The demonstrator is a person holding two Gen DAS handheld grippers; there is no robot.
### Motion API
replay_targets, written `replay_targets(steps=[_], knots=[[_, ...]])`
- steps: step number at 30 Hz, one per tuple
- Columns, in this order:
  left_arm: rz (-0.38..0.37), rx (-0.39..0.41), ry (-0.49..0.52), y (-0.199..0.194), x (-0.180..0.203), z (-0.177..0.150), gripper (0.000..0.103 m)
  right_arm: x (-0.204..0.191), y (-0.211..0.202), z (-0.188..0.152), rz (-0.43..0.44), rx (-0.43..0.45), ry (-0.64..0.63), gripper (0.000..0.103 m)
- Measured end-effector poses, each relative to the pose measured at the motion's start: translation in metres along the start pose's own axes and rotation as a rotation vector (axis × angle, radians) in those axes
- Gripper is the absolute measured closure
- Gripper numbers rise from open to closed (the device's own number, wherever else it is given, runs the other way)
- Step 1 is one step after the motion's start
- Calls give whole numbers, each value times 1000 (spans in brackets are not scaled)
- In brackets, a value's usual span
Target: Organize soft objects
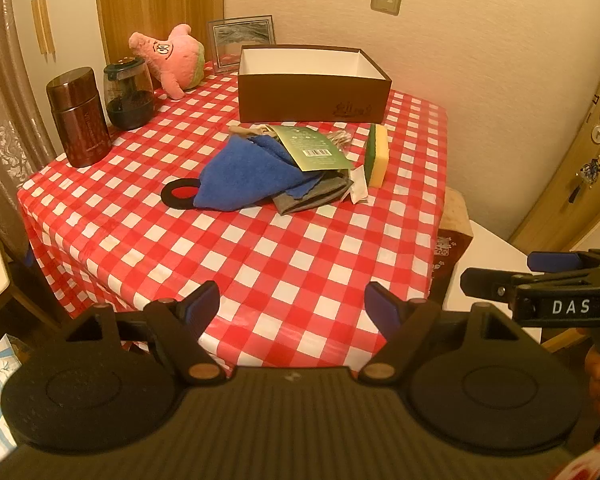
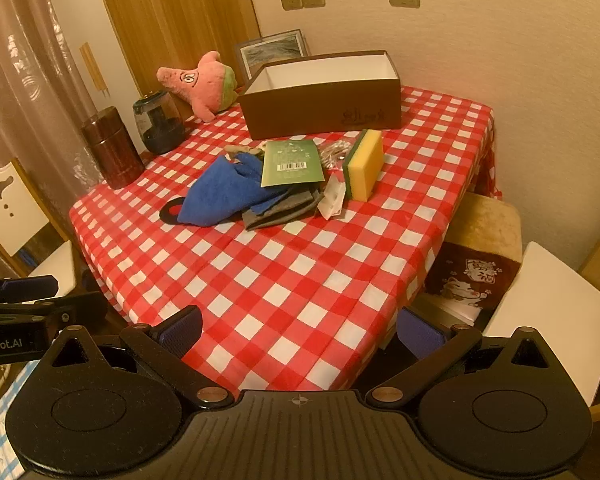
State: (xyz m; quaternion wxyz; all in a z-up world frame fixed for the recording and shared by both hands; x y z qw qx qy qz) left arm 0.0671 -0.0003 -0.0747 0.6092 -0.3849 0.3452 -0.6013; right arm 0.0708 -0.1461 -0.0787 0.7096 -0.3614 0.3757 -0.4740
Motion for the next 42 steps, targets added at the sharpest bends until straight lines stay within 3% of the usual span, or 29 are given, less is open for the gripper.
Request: replay_targets(steps=[42], knots=[[-4, -4, -1, 1, 0, -2, 25, -4, 5, 6, 4, -1, 0, 0]])
Point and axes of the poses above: each gripper's, at about its wrist camera, not at the fingertips, and y roughly the way its jaws point, x to its right, z to its top, the point moved 10 cm from there along y, roughly the way its jaws point, and after that the axes turned 14 degrees about -x, right-handed, at the moved point
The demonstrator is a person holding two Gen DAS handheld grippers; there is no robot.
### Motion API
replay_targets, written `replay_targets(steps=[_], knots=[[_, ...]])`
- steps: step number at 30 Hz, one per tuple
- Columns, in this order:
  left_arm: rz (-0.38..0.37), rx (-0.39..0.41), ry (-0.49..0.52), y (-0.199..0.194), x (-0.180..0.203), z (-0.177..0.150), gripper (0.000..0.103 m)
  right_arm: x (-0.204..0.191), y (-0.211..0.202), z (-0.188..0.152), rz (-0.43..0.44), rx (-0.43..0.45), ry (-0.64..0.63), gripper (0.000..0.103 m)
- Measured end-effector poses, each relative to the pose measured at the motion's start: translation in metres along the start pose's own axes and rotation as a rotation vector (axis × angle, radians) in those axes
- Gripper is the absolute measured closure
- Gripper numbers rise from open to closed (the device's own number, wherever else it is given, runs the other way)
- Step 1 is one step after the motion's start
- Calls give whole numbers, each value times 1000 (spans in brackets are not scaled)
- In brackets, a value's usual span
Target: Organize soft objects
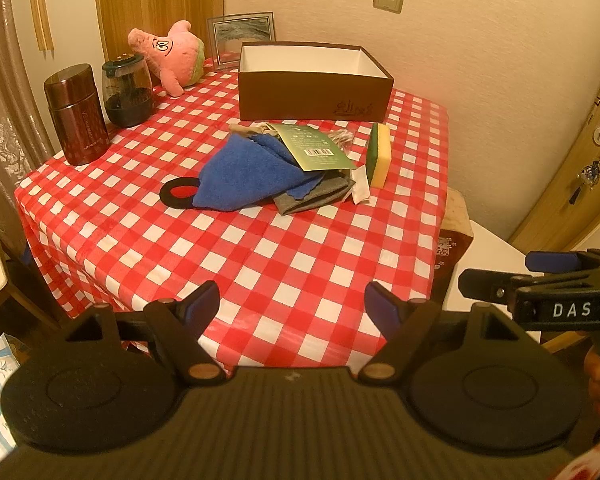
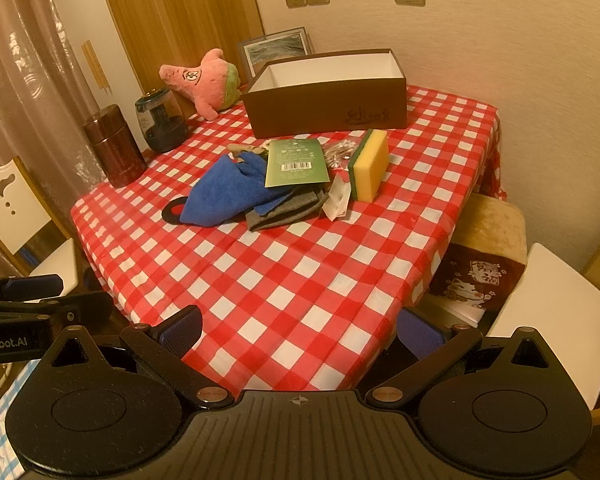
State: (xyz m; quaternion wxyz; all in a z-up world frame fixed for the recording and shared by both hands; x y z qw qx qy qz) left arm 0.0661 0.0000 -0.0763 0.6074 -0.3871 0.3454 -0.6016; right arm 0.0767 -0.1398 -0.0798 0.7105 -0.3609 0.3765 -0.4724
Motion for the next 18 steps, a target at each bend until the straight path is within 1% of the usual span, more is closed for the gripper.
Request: replay_targets(steps=[18], knots=[[-1, -1, -1, 3, 1, 0, 25, 4, 0, 1, 0, -1, 0, 0]])
Point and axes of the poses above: each gripper's, at about its wrist camera, not at the fingertips, and y roughly the way its jaws point, x to its right, z to its top, the point moved 10 cm from there along y, roughly the way its jaws point, and after that the axes turned 14 degrees about -x, right-handed, at the moved point
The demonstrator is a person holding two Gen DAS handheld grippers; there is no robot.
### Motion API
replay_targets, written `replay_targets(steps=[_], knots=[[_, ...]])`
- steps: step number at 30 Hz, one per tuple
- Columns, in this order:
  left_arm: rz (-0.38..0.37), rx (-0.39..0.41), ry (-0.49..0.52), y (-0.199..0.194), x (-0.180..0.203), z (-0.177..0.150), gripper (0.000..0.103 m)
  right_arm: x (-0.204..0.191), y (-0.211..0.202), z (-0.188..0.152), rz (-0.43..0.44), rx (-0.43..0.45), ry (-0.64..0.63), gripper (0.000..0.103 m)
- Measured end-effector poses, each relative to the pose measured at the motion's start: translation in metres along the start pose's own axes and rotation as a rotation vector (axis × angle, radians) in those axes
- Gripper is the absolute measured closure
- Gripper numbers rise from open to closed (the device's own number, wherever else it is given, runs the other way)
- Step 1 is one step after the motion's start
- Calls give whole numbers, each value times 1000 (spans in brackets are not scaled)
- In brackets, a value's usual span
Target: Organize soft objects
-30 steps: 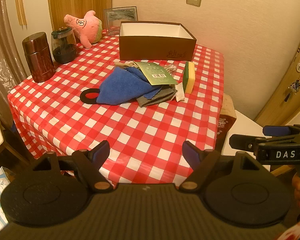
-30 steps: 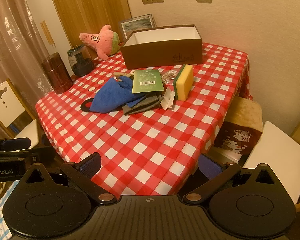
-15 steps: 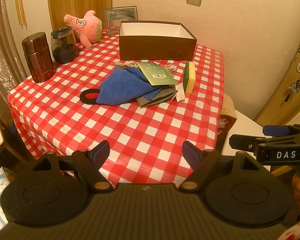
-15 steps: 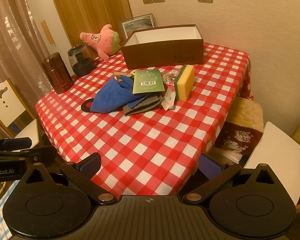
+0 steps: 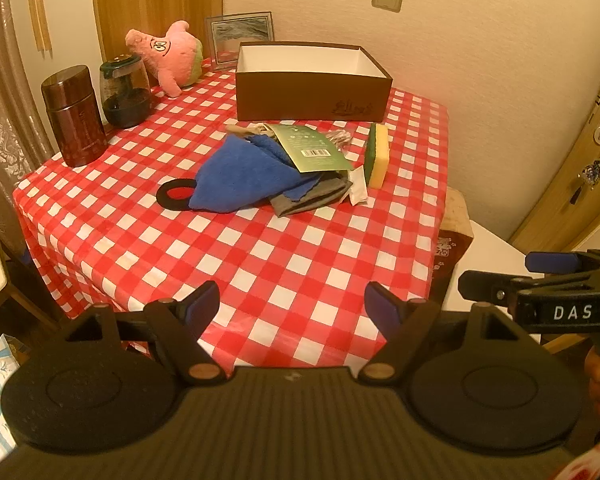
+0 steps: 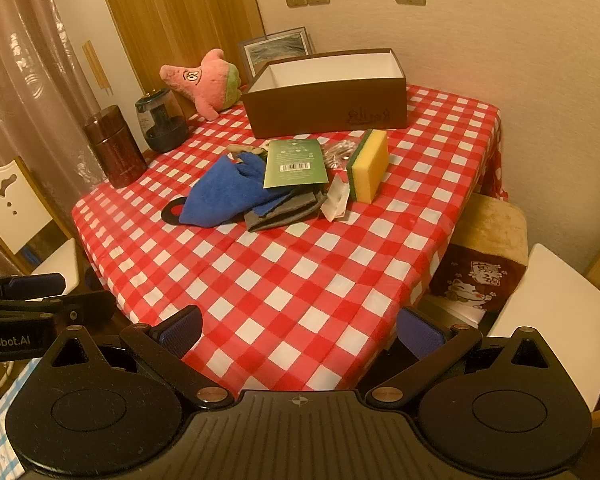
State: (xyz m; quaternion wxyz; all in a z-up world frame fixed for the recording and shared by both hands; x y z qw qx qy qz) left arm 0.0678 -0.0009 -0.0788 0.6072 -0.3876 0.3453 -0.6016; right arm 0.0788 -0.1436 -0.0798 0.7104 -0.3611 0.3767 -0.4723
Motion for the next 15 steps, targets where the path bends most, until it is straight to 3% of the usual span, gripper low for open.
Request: replay_targets(steps=[15], knots=[[3, -1, 0, 1, -1, 0, 25, 7, -2, 1, 2, -1, -1, 0]])
Point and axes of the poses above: each gripper's, at about its wrist camera, not at the fingertips, and y roughly the way its jaws point, x to its right, z to its top, the point moved 10 cm from there along y, roughly the way its jaws point, and after that the axes turned 14 degrees about -x, right-handed, at the moved point
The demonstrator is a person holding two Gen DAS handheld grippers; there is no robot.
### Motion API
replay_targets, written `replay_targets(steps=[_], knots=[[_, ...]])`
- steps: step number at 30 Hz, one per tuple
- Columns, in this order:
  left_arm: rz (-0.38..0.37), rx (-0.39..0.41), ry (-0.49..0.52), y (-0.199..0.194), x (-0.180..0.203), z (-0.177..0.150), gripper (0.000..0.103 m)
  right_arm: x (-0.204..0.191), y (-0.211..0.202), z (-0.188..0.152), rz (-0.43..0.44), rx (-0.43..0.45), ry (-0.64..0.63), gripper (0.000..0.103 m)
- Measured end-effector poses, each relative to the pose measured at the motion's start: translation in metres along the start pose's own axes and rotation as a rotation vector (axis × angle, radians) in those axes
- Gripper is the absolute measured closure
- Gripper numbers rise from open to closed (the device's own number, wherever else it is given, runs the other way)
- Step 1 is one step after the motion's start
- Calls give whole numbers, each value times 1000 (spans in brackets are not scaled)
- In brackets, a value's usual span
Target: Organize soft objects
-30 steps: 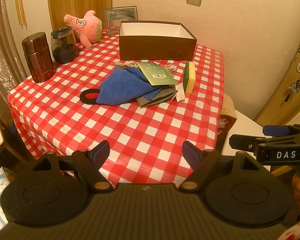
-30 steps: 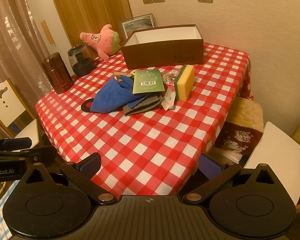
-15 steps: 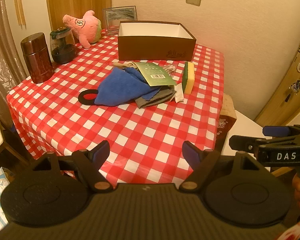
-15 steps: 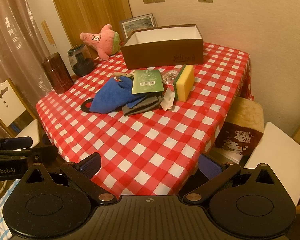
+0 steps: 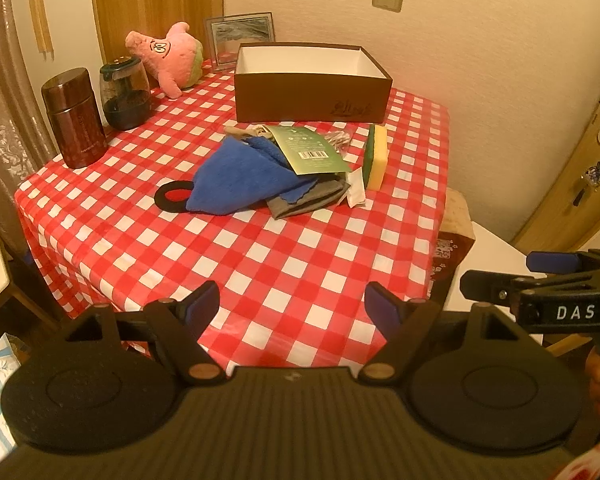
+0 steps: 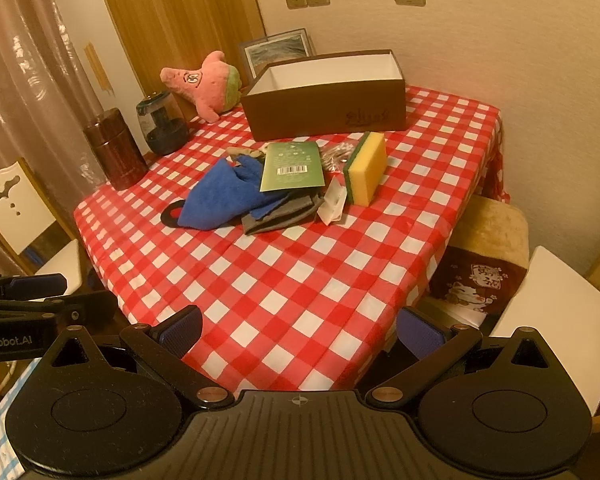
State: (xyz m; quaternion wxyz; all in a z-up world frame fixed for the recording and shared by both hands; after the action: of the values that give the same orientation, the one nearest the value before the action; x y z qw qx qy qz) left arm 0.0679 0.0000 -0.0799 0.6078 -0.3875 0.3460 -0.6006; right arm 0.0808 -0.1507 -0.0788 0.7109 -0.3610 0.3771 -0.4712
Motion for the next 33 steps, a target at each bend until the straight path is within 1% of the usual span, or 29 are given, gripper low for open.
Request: replay_targets(steps=[4, 5, 8, 11, 12, 14, 19, 22, 27, 30, 31, 33], knots=[[9, 1, -6, 2, 2, -1, 25, 5, -1, 1, 2, 0, -2, 0], [14, 1, -10, 11, 5, 7, 25, 6, -2, 1, 3, 0, -2, 0], [30, 2, -20, 13, 7, 9, 25, 10, -3, 1, 4, 1, -3, 0], [43, -1, -34, 8, 12, 8, 25, 13, -1, 3, 12, 0, -10, 0], [47, 0, -40, 8, 13, 8, 25, 17, -6, 8, 17, 0, -13, 0], [55, 0, -49, 7, 16, 7, 25, 22, -8, 3, 27, -1, -20, 0], [52, -14, -70, 8, 22, 4, 25, 29, -7, 4, 40, 3, -28, 0], [59, -27, -88, 13, 24, 0, 25, 34, -9, 5, 48, 12, -55, 0], [54, -37, -94, 18, 23, 2, 25, 34, -6, 8, 39, 10, -80, 0], [60, -28, -86, 23, 18, 9, 25, 31, -4, 12, 45, 26, -78, 0], [60, -26, -84, 25, 15, 11, 25, 40, -1, 11, 46, 39, -74, 0], [57, -27, -79, 32, 9, 17, 25, 39, 2, 15, 42, 55, -76, 0]])
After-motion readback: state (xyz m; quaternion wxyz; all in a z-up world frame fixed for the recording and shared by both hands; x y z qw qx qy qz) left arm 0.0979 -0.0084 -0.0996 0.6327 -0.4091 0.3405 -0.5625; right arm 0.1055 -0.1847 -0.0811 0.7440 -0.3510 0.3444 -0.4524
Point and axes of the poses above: each gripper's, at about its wrist camera, not at the fingertips, and y roughly the way its jaws point, x to its right, z to its top, the point moved 10 cm from there along y, roughly the way its jaws point, and after that the axes turned 14 degrees about -x, right-handed, at the moved point
